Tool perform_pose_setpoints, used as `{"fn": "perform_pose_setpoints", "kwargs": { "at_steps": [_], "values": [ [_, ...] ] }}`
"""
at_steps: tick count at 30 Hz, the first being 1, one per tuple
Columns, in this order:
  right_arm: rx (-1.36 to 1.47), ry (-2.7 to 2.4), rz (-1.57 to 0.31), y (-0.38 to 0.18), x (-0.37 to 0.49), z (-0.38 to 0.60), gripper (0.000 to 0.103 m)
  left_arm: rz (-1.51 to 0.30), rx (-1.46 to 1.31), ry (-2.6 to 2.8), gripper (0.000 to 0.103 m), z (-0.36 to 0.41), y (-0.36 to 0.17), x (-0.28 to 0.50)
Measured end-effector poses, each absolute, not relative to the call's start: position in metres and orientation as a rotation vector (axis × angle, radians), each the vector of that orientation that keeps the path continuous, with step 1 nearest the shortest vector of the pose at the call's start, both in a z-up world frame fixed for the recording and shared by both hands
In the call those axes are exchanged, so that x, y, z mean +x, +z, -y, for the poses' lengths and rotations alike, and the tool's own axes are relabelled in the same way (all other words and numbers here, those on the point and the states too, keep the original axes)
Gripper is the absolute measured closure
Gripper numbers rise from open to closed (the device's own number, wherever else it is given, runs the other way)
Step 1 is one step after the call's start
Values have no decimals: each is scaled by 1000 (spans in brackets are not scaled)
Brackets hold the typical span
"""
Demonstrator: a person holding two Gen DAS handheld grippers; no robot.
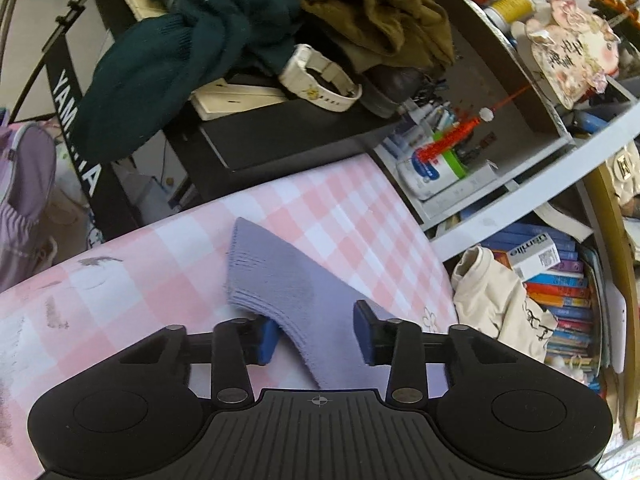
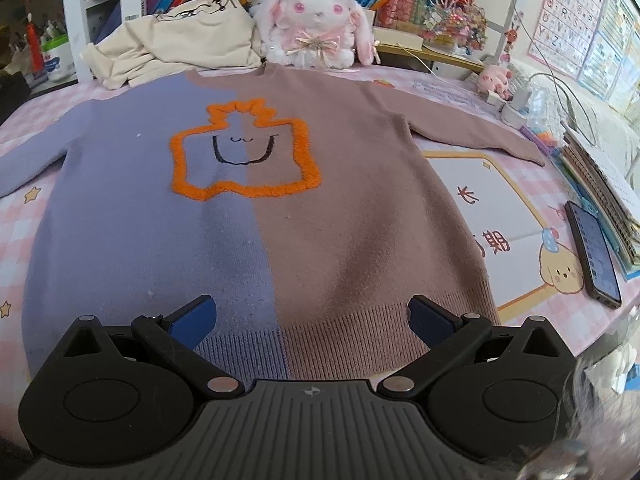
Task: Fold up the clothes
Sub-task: 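Grasp the lavender sleeve cuff with the left gripper and lift it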
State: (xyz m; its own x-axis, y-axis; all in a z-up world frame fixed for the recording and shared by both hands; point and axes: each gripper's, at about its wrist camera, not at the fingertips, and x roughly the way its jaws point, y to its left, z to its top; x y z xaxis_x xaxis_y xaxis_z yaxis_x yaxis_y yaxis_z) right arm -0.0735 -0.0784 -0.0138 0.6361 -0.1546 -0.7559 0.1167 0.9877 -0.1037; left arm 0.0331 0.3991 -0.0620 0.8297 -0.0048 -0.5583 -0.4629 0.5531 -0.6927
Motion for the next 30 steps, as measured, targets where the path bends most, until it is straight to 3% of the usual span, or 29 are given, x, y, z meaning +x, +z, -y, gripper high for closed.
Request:
{"fn": "perform_pose_setpoints", "kwargs": {
  "at_steps": [4, 8, 17, 30],
  "values": [
    [-63, -144, -869, -15, -73, 78, 0, -546, -974, 310, 80, -402, -65, 33],
    [-69, -140, -866, -16, -73, 83, 0, -547, -1049, 341, 100, -410, -71, 34],
    [-68, -104, -858, -17, -65, 113, 0, -536, -925, 350, 100, -389, -47, 41],
    [-120, 47, -849, -15, -37, 176, 0, -476, -721, 167, 100, -270, 32, 67]
  ]
}}
